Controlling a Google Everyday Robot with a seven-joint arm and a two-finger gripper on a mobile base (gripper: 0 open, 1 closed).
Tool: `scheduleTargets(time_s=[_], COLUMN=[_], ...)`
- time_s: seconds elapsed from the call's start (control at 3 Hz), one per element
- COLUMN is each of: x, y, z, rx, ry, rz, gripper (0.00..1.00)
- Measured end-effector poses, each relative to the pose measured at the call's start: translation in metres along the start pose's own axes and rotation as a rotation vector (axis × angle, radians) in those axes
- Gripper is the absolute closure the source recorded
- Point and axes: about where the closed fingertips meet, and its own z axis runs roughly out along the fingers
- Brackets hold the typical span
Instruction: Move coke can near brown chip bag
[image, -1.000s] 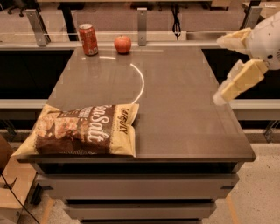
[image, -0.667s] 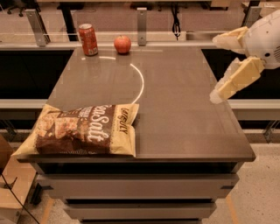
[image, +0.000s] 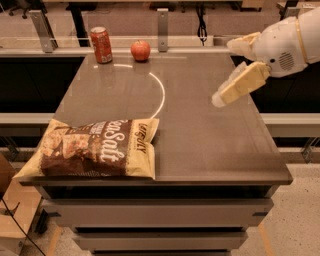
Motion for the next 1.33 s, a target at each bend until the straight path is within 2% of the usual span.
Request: scheduleTargets(time_s=[0.33, 0.67, 1.0, 1.33], x=[-0.028, -0.052, -0.070, -0.070], y=[-0.031, -0.062, -0.089, -0.089], z=[0.047, 0.092, 0.138, 0.138], rx=[0.052, 0.101, 0.130, 0.130], ry=[-0.126, -0.224, -0.278, -0.278], rz=[0.028, 0.045, 0.067, 0.067], gripper=[0.00, 0.00, 0.00, 0.00])
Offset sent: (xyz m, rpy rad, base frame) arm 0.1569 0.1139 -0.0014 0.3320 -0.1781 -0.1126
